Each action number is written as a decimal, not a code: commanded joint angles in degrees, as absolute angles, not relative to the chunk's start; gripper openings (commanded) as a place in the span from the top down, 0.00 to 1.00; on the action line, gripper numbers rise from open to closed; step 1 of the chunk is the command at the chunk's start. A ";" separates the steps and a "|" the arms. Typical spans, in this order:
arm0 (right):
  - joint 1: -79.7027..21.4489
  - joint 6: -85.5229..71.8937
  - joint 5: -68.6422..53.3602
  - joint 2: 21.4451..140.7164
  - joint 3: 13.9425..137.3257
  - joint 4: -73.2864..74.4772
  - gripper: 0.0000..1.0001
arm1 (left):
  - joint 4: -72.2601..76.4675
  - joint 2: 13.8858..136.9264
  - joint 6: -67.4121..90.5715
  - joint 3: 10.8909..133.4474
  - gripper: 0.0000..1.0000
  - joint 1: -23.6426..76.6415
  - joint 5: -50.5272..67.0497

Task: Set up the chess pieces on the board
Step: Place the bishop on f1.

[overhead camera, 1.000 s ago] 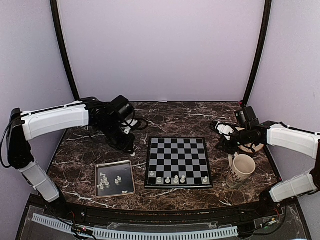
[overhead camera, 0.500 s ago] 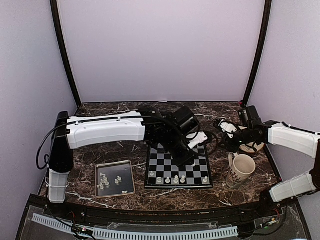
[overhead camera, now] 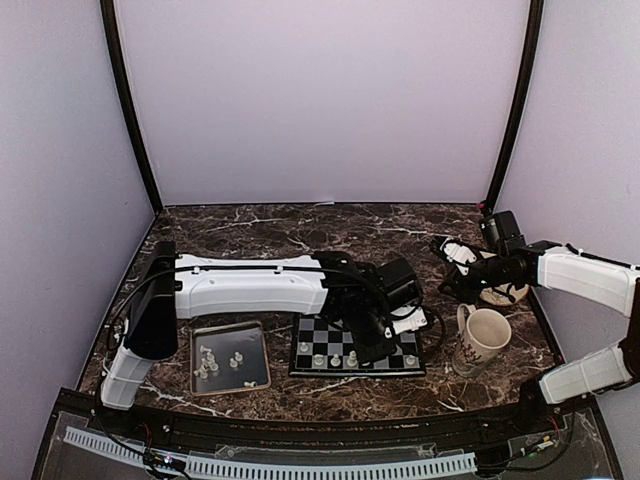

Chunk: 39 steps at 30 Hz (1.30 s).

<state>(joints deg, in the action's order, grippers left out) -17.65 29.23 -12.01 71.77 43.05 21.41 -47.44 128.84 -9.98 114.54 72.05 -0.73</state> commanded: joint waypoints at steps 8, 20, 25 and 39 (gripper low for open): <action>-17.28 29.45 -12.99 71.18 43.53 21.17 0.61 | -47.75 131.44 -11.07 116.69 0.97 72.60 -3.76; -17.27 29.67 -13.18 71.36 43.51 21.36 0.61 | -47.63 132.91 -10.55 116.60 0.95 72.60 -2.90; -17.31 29.63 -13.31 71.55 43.62 21.50 0.61 | -47.51 133.23 -10.20 116.40 0.88 72.59 -2.86; -17.24 29.76 -13.57 71.71 43.63 21.63 0.61 | -46.17 133.35 -9.59 116.58 0.76 72.60 -2.75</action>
